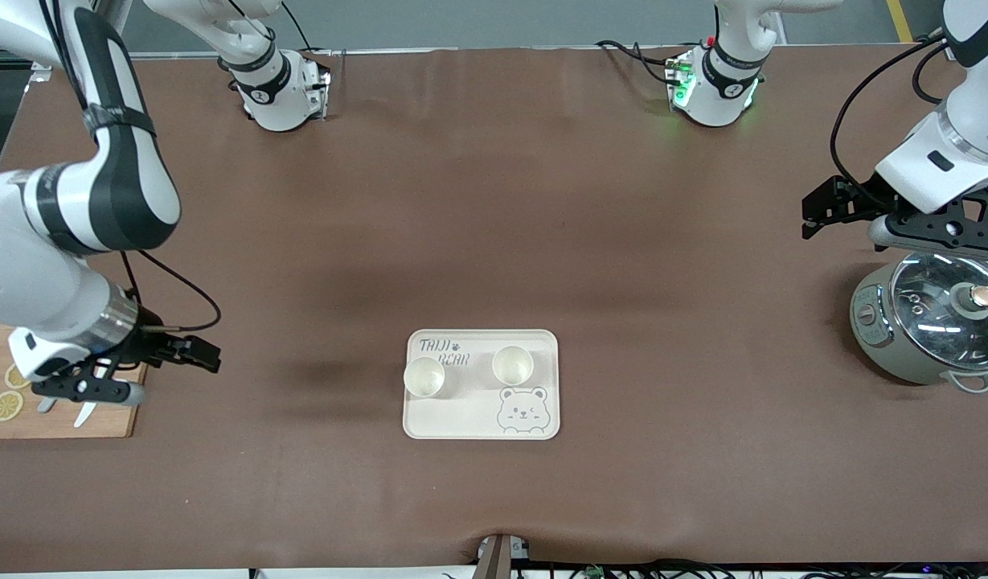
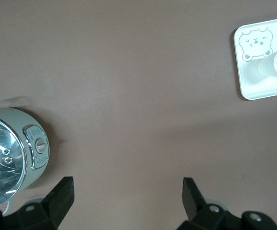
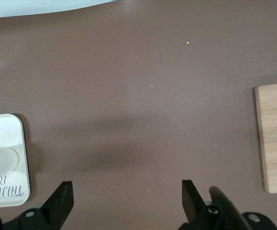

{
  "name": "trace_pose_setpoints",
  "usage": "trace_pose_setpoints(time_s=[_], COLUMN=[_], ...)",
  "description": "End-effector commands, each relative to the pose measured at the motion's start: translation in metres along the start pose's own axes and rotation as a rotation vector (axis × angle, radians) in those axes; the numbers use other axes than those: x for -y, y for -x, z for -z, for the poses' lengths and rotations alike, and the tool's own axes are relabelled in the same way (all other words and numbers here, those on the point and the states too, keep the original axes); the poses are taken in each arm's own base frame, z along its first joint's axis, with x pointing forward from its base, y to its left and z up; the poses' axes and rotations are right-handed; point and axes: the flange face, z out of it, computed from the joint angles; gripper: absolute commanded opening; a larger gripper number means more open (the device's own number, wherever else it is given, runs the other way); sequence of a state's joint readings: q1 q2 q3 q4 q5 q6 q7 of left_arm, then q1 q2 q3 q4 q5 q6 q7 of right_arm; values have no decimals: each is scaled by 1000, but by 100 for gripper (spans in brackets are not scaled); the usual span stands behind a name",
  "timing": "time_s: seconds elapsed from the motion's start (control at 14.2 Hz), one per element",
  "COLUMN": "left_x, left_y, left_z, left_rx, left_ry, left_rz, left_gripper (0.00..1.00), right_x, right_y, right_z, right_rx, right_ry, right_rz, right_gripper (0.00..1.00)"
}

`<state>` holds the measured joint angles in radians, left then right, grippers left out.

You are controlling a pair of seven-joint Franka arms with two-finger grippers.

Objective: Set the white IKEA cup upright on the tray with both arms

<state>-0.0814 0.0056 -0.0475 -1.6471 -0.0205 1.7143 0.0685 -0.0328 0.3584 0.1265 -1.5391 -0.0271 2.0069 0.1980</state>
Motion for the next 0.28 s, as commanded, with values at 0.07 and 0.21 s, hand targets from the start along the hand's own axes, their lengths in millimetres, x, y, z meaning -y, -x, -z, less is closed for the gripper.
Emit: trace_pose_setpoints(time_s=[0.07,0.21], left_x=[0,1], left_y=[-5,-5], left_z=[-2,-2], left_rx=[-2,-2], left_ry=[-15,-16], left_rz=[11,8], left_gripper=[100,100], right_x=[-26,-35], right_y=[33,42], right_z=[32,54], right_rx=[3,15], right_ry=[21,25], right_rz=[40,32], right_gripper=[100,100])
